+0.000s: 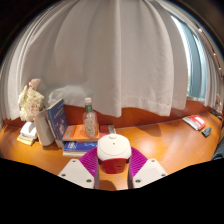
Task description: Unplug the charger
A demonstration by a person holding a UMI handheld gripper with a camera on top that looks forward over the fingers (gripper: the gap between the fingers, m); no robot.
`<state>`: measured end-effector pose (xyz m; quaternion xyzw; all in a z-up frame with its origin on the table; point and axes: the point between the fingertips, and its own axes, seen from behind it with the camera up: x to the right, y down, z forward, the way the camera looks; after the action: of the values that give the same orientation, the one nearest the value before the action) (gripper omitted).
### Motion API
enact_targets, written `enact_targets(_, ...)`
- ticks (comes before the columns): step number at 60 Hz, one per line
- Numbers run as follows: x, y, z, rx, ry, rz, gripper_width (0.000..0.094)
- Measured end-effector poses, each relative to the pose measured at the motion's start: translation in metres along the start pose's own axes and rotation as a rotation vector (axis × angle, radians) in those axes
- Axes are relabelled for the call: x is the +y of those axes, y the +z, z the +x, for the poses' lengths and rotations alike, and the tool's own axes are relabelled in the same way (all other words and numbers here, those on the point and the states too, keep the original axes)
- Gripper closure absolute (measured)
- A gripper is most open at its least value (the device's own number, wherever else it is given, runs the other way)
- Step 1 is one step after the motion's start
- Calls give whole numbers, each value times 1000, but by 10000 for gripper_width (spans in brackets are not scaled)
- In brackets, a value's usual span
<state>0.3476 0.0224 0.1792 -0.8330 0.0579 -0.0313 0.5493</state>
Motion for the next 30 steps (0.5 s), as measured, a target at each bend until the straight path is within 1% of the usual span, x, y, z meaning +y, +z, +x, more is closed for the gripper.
enact_targets(2, 30, 8, 3, -6, 13, -70, 553)
enact_targets(5, 72, 15, 4, -11, 30, -151, 554)
enact_targets(7, 93, 17, 4, -16, 25, -188, 552)
enact_targets(8, 108, 19, 4, -19, 16, -195, 552)
enact_targets(10, 121, 20, 3, -21, 15, -218, 553)
enact_targets(19, 156, 24, 1, -33, 25, -278, 538)
enact_targets(21, 162, 23, 1, -36, 44, -300, 520)
enact_targets(23, 157, 25, 4, -25, 57, -279, 514)
enact_targets(30, 159, 29, 8, 2, 45, -287, 434)
